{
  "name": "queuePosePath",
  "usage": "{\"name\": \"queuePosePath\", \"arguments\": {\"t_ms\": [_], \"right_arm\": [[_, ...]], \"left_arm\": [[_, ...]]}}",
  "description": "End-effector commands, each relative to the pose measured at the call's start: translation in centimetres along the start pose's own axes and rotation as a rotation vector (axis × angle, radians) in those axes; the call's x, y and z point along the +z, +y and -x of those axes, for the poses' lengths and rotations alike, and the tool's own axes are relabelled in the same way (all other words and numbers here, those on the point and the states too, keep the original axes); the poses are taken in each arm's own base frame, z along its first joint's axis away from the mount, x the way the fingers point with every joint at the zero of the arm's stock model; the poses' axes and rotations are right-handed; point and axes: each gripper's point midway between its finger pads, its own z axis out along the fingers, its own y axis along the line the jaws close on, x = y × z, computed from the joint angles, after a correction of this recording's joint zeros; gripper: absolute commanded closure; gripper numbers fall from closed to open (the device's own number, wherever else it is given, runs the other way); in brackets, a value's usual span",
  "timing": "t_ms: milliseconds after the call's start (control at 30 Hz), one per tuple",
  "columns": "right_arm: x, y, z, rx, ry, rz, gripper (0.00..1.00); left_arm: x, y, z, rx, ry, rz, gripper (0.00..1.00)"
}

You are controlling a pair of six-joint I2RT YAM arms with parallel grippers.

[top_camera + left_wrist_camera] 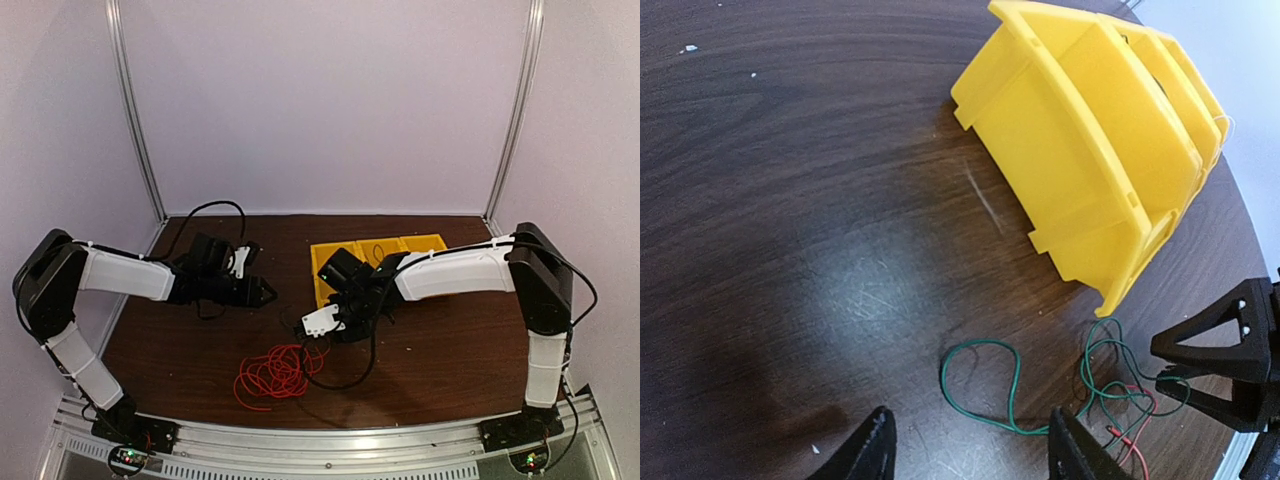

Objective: Untangle the cables
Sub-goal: Pick up the untangled cable from the center of the board.

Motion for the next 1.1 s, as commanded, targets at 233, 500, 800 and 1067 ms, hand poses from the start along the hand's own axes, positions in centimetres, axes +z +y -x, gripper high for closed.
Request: {"name": "queuePosePath", "arguments": {"t_ms": [233, 500, 800, 1067], "right_arm": [[0.3, 0.0, 0.9, -0.066, 0.017, -0.04, 0.63], [0.3, 0.8, 1.8, -0.11, 0.015, -0.041, 0.61], [0.1, 1.8, 2.7, -0.134, 0.013, -0.003, 0.85], [-2.8, 0.7, 2.8, -0.12, 0.033, -0.03, 1.0]], "left_arm": [[-0.3, -0.6, 1.5, 0.04, -0.057, -0.013, 0.47], [-0.2, -0.4, 1.0, 0.034, -0.054, -0.014, 0.47], [-0.4, -0.5, 0.7, 0.033, -0.054, -0.02, 0.47], [-0.6, -0.8, 1.0, 0.053, -0.062, -0.029, 0.47]]}}
